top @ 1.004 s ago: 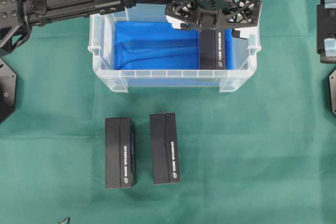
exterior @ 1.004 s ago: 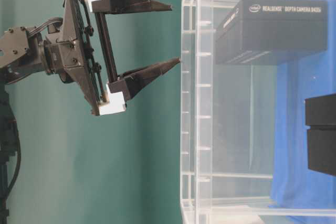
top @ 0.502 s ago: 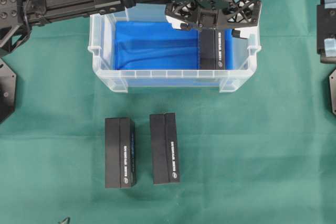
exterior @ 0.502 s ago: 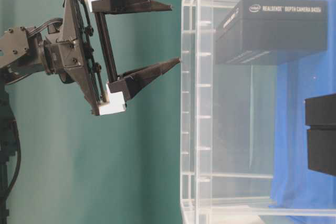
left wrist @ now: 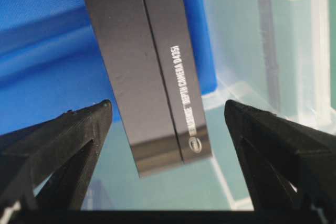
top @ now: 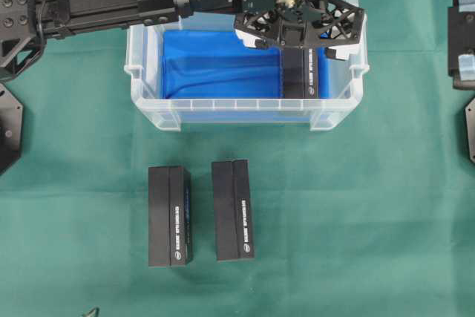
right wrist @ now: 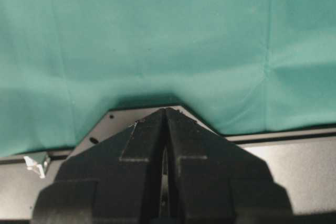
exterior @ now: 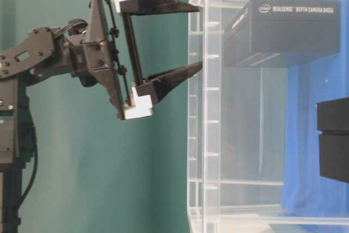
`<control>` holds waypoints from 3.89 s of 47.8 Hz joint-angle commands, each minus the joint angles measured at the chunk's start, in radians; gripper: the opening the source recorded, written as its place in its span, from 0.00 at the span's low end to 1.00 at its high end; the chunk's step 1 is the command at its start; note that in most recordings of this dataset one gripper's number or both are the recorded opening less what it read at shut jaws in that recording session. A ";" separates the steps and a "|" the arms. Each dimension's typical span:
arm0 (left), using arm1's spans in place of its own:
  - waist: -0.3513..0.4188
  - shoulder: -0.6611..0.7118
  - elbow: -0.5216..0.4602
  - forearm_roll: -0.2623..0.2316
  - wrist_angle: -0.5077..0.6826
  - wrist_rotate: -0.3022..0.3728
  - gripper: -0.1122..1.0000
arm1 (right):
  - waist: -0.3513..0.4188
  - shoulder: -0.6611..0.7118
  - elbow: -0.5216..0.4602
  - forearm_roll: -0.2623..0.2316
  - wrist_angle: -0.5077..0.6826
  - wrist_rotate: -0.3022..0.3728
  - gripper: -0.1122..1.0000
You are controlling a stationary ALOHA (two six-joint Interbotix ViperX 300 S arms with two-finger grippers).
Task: Take the box out of the case with the left arm.
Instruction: 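Lower the left gripper around the right black boxes and close, then lift the gripped right box pair up out of the case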
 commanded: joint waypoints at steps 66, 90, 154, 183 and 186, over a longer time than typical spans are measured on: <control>0.038 0.002 0.166 0.008 -0.190 -0.048 0.89 | 0.000 -0.006 -0.005 0.003 -0.002 0.000 0.11; 0.035 0.009 0.176 0.000 -0.193 -0.058 0.89 | 0.000 -0.006 -0.005 0.002 -0.002 0.000 0.11; 0.014 -0.126 0.152 -0.037 -0.141 -0.091 0.66 | 0.000 -0.006 -0.005 0.002 0.000 0.000 0.11; -0.015 -0.160 -0.219 -0.032 0.229 -0.094 0.66 | -0.002 -0.006 -0.003 0.002 0.000 0.000 0.11; -0.015 -0.158 -0.265 -0.032 0.258 -0.092 0.66 | 0.000 -0.006 -0.003 0.002 0.000 0.000 0.11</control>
